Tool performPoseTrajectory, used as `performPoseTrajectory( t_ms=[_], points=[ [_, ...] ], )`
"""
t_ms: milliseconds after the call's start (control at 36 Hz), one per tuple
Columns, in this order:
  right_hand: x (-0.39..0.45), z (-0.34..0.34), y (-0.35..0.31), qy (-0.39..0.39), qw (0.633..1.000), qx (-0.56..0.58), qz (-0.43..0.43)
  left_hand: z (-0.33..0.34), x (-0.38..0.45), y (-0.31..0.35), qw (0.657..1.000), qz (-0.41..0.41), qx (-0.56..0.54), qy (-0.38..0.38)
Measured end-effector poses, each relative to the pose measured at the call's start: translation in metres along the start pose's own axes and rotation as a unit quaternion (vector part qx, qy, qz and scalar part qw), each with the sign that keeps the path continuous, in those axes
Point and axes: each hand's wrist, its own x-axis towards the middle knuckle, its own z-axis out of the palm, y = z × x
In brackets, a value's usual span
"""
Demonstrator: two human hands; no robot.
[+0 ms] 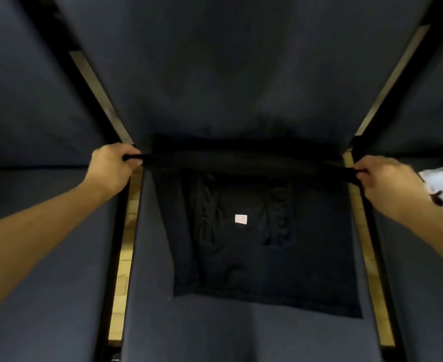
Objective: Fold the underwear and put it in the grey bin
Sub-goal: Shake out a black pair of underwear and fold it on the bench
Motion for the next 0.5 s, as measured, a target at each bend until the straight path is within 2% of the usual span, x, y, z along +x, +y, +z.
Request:
performPoseTrajectory(
  t_ms=[167,306,500],
  points=[
    [-0.034,-0.006,0.008,0.025,1.000,0.006,-0.016,-0.010,-0.029,0.003,0.998,0.028,-0.033,0.034],
    [-0.074,-0.011,0.015,0.060,0.997,0.021,-0.053,-0.024,-0.071,0.003,0.996,0.070,-0.010,0.054],
    [-0.138,-0.001,0.026,0.082,0.988,0.039,-0.127,-0.025,-0.131,0.000,0.996,0.071,0.014,0.045]
  ],
)
